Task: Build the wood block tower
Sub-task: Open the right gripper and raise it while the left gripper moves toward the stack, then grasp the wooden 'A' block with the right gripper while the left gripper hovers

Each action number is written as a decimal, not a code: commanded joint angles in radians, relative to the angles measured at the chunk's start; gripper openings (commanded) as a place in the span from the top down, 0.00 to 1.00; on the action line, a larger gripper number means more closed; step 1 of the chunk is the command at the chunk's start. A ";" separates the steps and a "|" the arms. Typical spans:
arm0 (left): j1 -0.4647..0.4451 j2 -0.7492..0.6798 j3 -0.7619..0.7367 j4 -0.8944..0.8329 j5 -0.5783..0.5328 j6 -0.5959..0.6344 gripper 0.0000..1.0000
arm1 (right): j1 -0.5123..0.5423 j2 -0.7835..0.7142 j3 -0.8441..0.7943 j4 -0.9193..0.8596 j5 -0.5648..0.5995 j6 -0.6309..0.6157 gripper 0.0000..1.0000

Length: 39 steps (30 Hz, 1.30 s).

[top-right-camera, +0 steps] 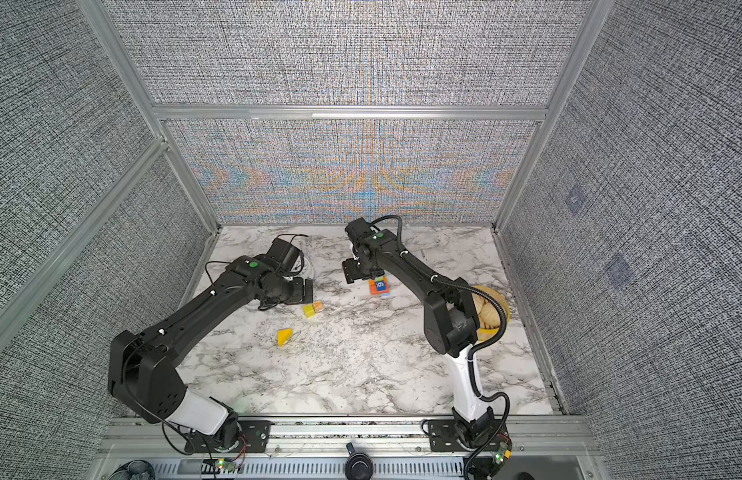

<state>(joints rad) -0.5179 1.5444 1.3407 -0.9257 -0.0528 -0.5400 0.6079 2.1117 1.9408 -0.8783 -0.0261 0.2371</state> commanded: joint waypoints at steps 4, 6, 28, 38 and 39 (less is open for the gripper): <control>0.010 -0.040 -0.008 -0.013 0.002 -0.030 0.01 | 0.029 0.019 -0.003 0.058 -0.050 0.056 0.24; 0.017 -0.073 -0.061 0.047 0.009 -0.077 0.01 | 0.037 0.033 -0.010 0.087 -0.072 0.079 0.23; 0.138 -0.329 -0.624 0.573 -0.051 -0.295 0.01 | 0.193 0.202 0.061 0.154 -0.032 0.112 0.22; 0.146 -0.334 -0.657 0.614 -0.079 -0.270 0.01 | 0.198 0.317 0.207 0.080 0.007 0.101 0.27; 0.146 -0.334 -0.658 0.618 -0.078 -0.268 0.01 | 0.198 0.327 0.221 0.076 0.007 0.099 0.29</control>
<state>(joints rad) -0.3740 1.2140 0.6830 -0.3408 -0.1131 -0.8192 0.8043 2.4214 2.1326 -0.7609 -0.0376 0.3473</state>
